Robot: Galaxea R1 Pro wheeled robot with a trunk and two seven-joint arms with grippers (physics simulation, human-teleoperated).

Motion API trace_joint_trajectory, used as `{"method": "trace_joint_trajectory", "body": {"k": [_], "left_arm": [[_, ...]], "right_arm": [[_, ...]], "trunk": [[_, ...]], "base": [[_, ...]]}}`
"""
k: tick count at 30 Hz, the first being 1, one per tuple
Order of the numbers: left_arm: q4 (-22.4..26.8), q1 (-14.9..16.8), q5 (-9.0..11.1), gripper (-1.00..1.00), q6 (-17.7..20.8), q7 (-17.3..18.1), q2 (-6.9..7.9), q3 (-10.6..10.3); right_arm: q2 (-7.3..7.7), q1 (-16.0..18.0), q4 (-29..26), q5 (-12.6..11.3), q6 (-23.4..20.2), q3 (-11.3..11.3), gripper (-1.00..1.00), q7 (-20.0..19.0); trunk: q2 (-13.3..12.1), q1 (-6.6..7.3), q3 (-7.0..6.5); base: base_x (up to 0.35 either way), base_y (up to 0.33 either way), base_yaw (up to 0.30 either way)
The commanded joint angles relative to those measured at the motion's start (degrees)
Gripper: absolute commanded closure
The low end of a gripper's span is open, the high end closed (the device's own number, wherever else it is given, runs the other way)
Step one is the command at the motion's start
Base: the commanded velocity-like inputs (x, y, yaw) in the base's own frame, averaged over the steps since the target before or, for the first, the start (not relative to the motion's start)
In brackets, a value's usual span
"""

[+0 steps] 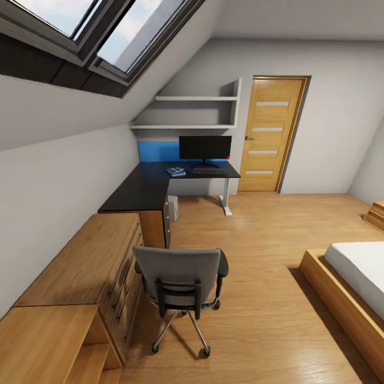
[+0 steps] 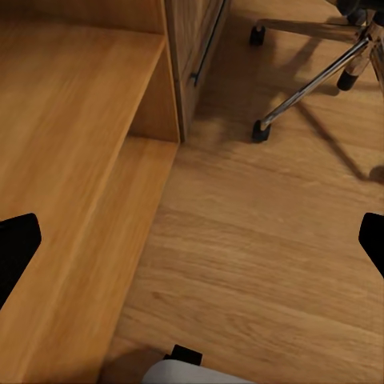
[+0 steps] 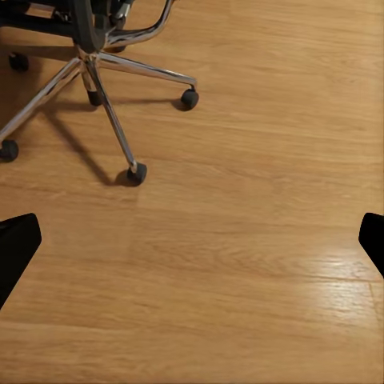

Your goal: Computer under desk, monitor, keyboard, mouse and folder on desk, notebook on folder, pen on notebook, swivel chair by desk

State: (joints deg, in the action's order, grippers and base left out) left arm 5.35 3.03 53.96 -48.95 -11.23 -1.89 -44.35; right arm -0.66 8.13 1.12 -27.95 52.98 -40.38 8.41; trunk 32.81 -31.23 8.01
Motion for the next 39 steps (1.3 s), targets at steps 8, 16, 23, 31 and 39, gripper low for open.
{"method": "trace_joint_trajectory", "body": {"k": [8, 16, 23, 31, 39], "left_arm": [[0.0, 0.0, 0.0, -1.00, 0.4, -0.5, -0.01, -0.5], [0.0, 0.0, 0.1, -1.00, 1.4, -0.7, -1.06, -0.5], [0.9, 0.0, 0.0, -1.00, 10.6, -0.9, -1.12, -0.2], [15.7, 13.1, -0.2, -1.00, 38.1, -10.1, -0.46, -0.1], [16.8, 22.3, 0.1, -1.00, 48.7, -10.3, -0.43, 0.0]], "right_arm": [[-0.04, 0.0, 0.1, 0.0, 0.1, -0.5, -1.00, 0.5], [-0.04, 0.0, 0.1, 0.0, 0.1, -0.5, -1.00, 0.5], [0.03, 0.0, 0.0, 0.0, 0.2, -0.3, -1.00, 0.6], [-0.04, 8.5, -9.5, -0.5, -13.1, 0.0, -1.00, 7.5], [-0.11, 18.7, -12.0, -0.8, -31.8, 0.1, -1.00, 8.0]], "trunk": [[3.3, -1.78, 1.54], [6.5, -3.54, 2.98], [9.3, -5.08, 4.24], [12.5, -6.83, 5.67], [15.7, -8.59, 7.11]], "base": [[0.000, 0.000, 0.000], [0.000, 0.000, 0.000], [0.000, 0.000, 0.000], [0.000, 0.000, 0.000], [0.000, 0.000, 0.000]]}}
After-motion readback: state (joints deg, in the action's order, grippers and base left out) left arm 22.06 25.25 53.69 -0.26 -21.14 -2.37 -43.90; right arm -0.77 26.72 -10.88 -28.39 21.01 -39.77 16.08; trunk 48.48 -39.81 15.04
